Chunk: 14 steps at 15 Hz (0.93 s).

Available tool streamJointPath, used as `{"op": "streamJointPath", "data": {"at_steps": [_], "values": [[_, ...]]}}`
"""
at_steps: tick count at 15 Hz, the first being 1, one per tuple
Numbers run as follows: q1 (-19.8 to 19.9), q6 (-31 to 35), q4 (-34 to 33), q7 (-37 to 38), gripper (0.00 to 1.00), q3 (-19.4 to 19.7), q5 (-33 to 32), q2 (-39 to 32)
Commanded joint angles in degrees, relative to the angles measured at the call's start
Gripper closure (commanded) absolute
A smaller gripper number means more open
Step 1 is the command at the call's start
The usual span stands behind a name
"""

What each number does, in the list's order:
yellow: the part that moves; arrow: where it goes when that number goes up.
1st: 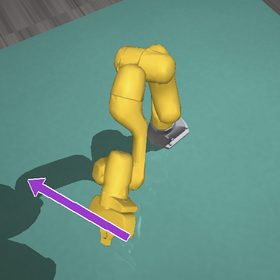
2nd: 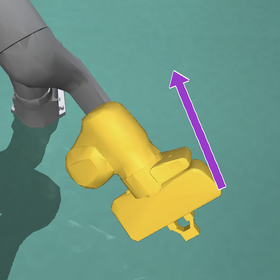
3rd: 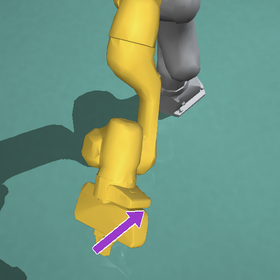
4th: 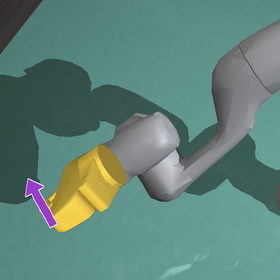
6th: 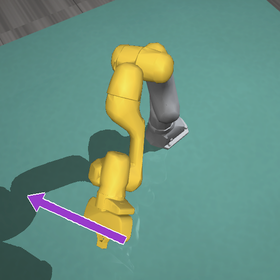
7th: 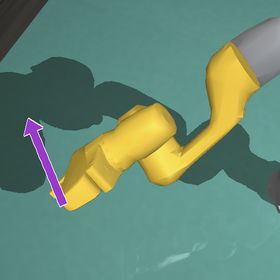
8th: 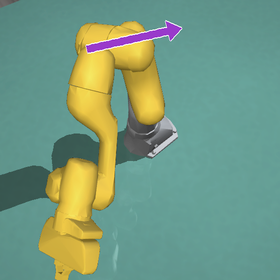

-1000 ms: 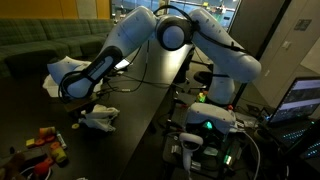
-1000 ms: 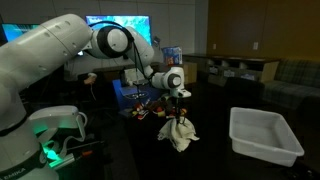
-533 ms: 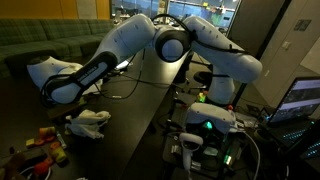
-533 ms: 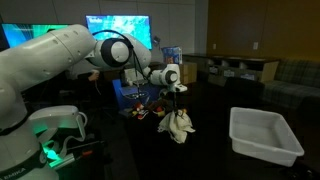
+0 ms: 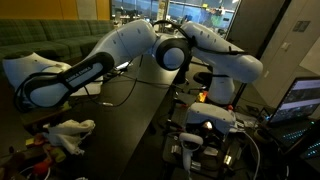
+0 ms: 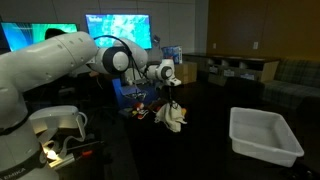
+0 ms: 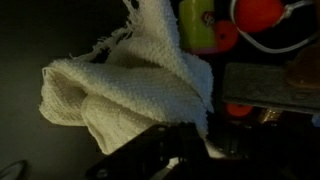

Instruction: Use the towel to sweep the things on the table to the left and then put the towel in the white bin

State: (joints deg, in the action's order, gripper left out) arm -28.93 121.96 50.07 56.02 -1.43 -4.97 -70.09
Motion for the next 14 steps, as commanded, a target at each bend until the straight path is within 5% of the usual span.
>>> {"op": "streamJointPath", "data": {"at_steps": [1, 8, 14], "values": [[0.21, -1.86, -7.96, -0.87, 0.91, -2.03, 2.82, -2.69], [1.78, 0.37, -7.28, -1.81, 0.91, -3.93, 3.18, 2.7], [6.62, -1.1, 0.71, -5.34, 0.91, -4.2, 3.38, 12.68]]}}
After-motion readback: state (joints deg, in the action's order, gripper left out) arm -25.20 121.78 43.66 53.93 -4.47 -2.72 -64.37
